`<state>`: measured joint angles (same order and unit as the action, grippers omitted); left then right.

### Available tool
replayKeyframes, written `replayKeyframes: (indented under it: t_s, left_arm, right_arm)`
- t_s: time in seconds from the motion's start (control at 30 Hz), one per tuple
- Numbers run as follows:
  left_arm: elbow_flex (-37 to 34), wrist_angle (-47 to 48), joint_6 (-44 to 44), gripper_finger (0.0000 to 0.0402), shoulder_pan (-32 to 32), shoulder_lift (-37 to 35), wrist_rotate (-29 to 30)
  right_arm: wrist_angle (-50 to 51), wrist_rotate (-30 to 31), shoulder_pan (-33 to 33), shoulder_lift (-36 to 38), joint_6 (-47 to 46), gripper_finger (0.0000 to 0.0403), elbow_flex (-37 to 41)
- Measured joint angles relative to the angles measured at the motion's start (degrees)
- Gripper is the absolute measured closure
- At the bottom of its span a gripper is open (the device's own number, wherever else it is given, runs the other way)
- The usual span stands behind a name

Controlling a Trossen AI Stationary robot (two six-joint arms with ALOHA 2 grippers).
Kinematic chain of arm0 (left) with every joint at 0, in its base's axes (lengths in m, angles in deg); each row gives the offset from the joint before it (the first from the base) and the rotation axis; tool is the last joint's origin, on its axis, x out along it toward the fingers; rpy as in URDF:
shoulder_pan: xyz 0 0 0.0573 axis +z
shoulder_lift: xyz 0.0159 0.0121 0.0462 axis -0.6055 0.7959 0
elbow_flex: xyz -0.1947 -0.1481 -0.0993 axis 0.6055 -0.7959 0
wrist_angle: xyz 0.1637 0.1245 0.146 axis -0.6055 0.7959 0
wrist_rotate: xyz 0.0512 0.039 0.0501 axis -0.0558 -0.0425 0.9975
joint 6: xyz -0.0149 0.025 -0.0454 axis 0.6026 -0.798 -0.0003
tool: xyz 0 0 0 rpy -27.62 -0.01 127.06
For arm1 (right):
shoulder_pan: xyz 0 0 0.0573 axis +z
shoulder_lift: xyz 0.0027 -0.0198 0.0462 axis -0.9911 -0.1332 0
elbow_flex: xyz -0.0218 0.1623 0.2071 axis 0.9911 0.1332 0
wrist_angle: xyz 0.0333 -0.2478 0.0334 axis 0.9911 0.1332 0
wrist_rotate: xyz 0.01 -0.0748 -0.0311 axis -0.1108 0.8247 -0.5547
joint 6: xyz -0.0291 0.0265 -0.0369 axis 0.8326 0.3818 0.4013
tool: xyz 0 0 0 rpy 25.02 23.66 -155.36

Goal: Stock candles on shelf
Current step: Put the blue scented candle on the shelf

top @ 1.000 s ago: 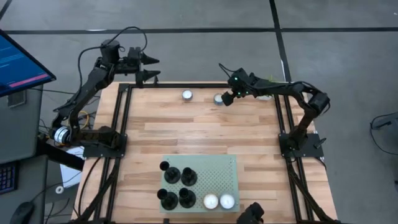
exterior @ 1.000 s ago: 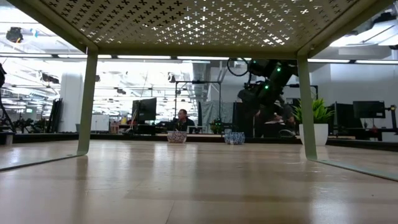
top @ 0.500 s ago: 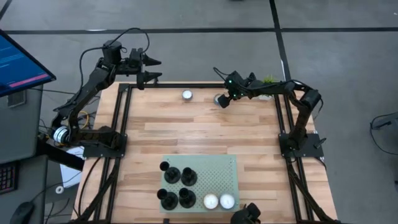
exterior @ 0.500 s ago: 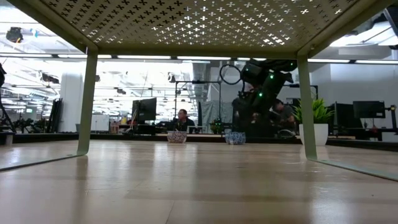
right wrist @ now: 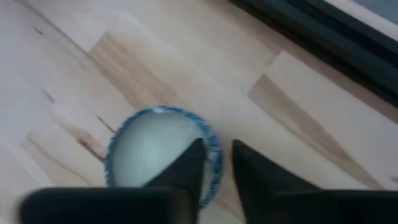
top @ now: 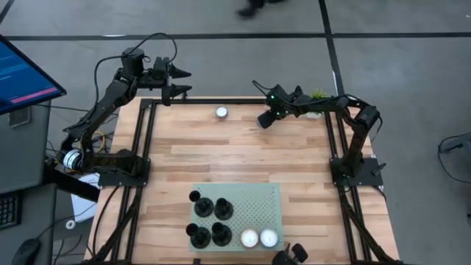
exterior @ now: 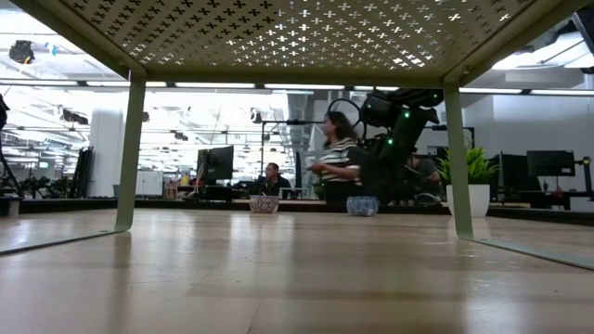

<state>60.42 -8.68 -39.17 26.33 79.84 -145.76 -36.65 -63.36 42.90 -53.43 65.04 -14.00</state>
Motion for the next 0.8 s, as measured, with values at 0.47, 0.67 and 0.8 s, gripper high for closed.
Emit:
replayKeyframes:
  t_s: [0.47,0.67,0.8]
  left_arm:
    - [0.00,0.00,13.31,0.0116,0.00,0.02,0.02]
    - [0.00,0.01,17.25,0.0117,0.00,0.02,0.02]
    - [0.00,0.00,17.60,0.0117,0.00,0.04,0.07]
  right_arm:
    - [3.11,-0.49,0.50,3.13,-0.01,0.0401,-3.46]
    - [8.82,2.74,2.63,10.95,0.85,0.0402,-5.07]
    - [15.87,4.52,6.66,19.47,0.63,0.0402,-5.05]
